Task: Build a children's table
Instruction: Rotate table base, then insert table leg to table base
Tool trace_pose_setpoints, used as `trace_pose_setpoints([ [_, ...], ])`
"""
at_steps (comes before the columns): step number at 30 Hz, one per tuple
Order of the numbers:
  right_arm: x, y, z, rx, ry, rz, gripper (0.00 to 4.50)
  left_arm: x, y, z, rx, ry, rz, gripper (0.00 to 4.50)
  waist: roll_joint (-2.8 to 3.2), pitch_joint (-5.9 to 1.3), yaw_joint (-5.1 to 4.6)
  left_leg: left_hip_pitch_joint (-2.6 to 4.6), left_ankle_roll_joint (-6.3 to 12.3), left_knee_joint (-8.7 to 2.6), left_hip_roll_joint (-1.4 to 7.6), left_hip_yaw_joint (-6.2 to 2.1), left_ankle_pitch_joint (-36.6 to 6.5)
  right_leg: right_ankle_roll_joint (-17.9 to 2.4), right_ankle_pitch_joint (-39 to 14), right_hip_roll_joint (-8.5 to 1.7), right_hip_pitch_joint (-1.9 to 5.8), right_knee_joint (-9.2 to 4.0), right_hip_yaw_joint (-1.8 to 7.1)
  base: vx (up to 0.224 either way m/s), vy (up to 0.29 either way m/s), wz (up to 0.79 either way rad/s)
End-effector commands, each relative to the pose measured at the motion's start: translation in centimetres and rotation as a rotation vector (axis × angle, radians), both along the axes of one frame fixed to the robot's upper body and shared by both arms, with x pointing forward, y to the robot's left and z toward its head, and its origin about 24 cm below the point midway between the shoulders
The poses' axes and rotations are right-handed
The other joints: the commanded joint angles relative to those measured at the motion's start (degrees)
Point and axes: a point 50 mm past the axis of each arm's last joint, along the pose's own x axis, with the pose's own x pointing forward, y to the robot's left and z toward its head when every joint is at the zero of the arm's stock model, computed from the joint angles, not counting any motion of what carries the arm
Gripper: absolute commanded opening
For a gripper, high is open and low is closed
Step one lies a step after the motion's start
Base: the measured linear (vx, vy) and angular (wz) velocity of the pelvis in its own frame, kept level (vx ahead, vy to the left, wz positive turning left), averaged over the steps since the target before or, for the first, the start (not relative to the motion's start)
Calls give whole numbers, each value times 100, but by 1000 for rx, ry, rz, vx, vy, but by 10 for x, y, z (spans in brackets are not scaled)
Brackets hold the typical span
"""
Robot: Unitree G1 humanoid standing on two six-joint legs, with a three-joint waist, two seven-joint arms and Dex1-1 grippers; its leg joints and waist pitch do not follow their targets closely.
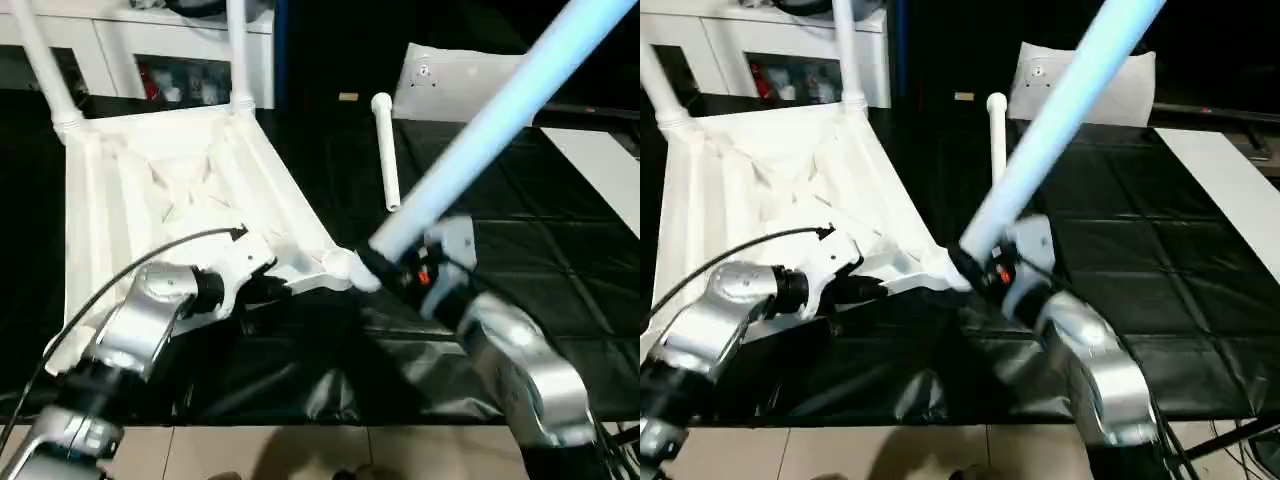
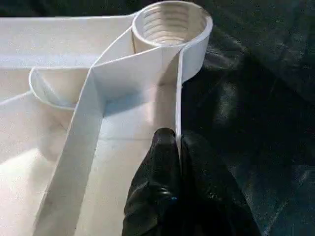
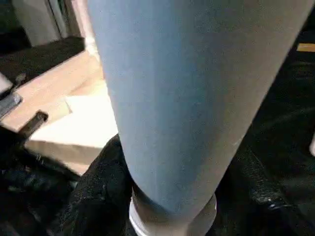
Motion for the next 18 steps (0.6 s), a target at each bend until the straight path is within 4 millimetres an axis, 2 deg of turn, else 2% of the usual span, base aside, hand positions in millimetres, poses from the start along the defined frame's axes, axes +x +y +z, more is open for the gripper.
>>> trace_pose_setpoints([
  [1, 2, -3, 2, 52, 38, 20, 191, -10, -11, -10, -15, 28, -78, 0, 6, -372, 66, -12, 461, -445, 582, -188, -170, -1304, -823, -637, 315, -345, 405, 0, 0, 0],
  [3, 4, -3, 2, 92, 93, 69, 191, -12, -8, -11, 12, 43, -81, 0, 8, -368, 87, 7, 486, -447, 584, -182, -145, -1355, -746, -628, 306, -335, 397, 0, 0, 0],
  [7, 7, -5, 0, 93, 155, 165, 191, -13, -5, -10, 34, 43, -112, 0, -8, -355, 145, 19, 358, -452, 577, -171, -340, -1304, -1114, -634, 303, -371, 392, 0, 0, 0],
  [8, 9, -5, -1, 65, 148, 178, 191, -14, -5, -9, 38, 44, -125, 0, -57, -358, 134, 8, 340, -458, 577, -170, -340, -1276, -1168, -635, 315, -375, 389, 0, 0, 0],
  [9, 9, -5, -1, 61, 147, 180, 191, -14, -5, -9, 37, 44, -127, 0, -32, -357, 154, 16, 310, -453, 578, -170, -363, -1260, -1226, -646, 305, -376, 389, 0, 0, 0],
  [12, 18, -3, -5, -78, 94, 209, 191, -16, -5, -7, 25, 47, -192, 0, -73, -363, 132, 14, 195, -460, 567, -164, -367, -1173, -1321, -634, 284, -372, 380, 0, 0, 0],
  [14, 24, 0, -5, -125, 68, 208, 191, -17, -5, -6, 20, 50, -209, 0, -110, -360, 141, 8, 205, -452, 560, -152, -370, -1168, -1344, -649, 286, -385, 391, 0, 0, 0],
  [16, 29, 3, -4, -165, 42, 204, 191, -17, -5, -7, 29, 47, -227, 0, -94, -368, 156, 24, 221, -446, 571, -153, -290, -1177, -1262, -646, 271, -365, 391, 0, 0, 0],
  [17, 31, 5, -4, -174, 35, 204, 191, -17, -4, -7, 37, 47, -233, 0, -132, -371, 147, 26, 235, -447, 572, -147, -272, -1179, -1238, -636, 268, -361, 388, 0, 0, 0],
  [18, 33, 9, -4, -185, 27, 221, 191, -17, -3, -8, 45, 50, -239, 0, -108, -379, 163, 29, 252, -444, 570, -146, -201, -1200, -1133, -639, 276, -341, 391, 0, 0, 0],
])
